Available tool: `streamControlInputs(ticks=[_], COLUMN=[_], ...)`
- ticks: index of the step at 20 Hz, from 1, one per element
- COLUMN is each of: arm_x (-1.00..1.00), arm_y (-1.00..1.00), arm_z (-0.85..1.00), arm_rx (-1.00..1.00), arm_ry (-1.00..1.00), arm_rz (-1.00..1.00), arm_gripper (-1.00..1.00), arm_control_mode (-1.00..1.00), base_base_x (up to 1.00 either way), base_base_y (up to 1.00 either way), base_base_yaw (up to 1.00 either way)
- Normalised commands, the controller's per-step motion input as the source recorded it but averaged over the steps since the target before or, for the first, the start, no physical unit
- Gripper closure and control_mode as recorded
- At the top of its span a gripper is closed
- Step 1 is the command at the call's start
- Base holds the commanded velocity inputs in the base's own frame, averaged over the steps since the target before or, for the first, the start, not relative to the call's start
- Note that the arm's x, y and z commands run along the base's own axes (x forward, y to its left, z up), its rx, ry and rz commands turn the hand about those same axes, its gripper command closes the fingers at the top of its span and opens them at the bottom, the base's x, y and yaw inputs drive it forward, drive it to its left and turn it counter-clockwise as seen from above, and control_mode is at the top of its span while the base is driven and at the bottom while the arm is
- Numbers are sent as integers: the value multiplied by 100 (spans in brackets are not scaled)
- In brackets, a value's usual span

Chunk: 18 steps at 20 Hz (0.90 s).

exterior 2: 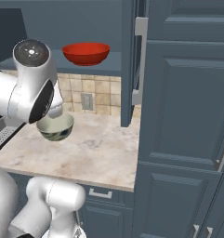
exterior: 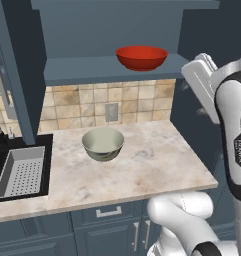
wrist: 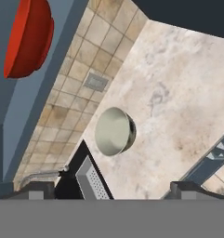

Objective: Open the cabinet. Pick the bowls from the counter and place them in the cabinet. Then close the cabinet.

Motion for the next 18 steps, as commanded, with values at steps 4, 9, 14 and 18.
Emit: streamControlInputs(ticks=[4,9,14,18], arm_x=[0,0,0,0], arm_y=[32,18,23,27], arm_z=[-58,-59,-44,-42], arm_rx=[-14,-11,-6,-5], arm_ry=[4,4,2,1], arm_rz=[4,6,8,9], arm_gripper=[-100,-100,-100,-100], arm_control_mode=[-100,-100,-100,-100], base_base_x=[0,0,0,0], base_base_y=[0,0,0,0], base_base_yaw=[0,0,0,0])
